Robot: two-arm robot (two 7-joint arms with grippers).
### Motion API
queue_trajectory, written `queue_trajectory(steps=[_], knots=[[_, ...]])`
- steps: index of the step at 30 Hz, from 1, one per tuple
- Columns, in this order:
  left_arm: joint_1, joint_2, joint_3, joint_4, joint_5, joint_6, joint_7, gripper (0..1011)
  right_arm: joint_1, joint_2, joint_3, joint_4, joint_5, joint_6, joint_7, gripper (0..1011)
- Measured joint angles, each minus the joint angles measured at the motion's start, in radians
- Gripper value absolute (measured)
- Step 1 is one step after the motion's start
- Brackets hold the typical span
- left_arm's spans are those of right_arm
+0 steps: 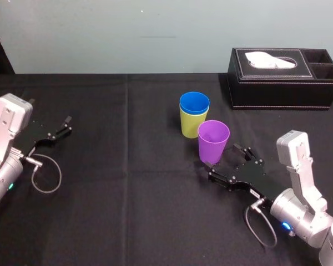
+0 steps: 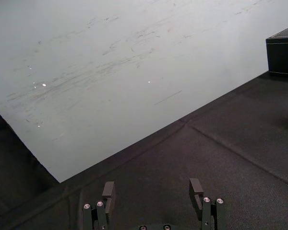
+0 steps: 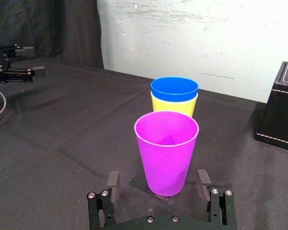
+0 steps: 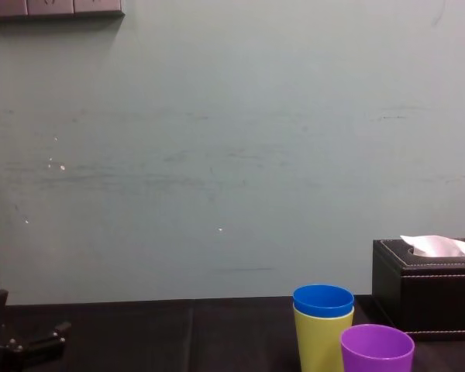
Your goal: Stack the three plastic cups sequentially using one hand.
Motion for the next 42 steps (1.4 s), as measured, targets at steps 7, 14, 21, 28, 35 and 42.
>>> queue_trajectory(steps=[7, 14, 21, 28, 35, 42], knots=[[0.000, 0.000, 0.000, 0.000, 0.000, 0.000, 0.000, 1011, 0.017, -0.020, 0.001, 0.023, -0.001, -0.005, -0.006, 1003], [0.000, 0.000, 0.000, 0.000, 0.000, 0.000, 0.000, 1011, 0.039, -0.031, -0.005, 0.044, -0.014, 0.001, -0.008, 1003], [0.000, 0.000, 0.000, 0.000, 0.000, 0.000, 0.000, 1012, 0.069, -0.042, -0.012, 0.069, -0.031, 0.010, -0.011, 1003], [0.000, 0.000, 0.000, 0.000, 0.000, 0.000, 0.000, 1011, 0.089, -0.052, -0.018, 0.091, -0.041, 0.012, -0.012, 1003], [0.000, 0.000, 0.000, 0.000, 0.000, 0.000, 0.000, 1011, 0.102, -0.061, -0.021, 0.106, -0.050, 0.013, -0.016, 1003], [0.000, 0.000, 0.000, 0.000, 0.000, 0.000, 0.000, 1011, 0.114, -0.069, -0.024, 0.118, -0.058, 0.012, -0.017, 1003]])
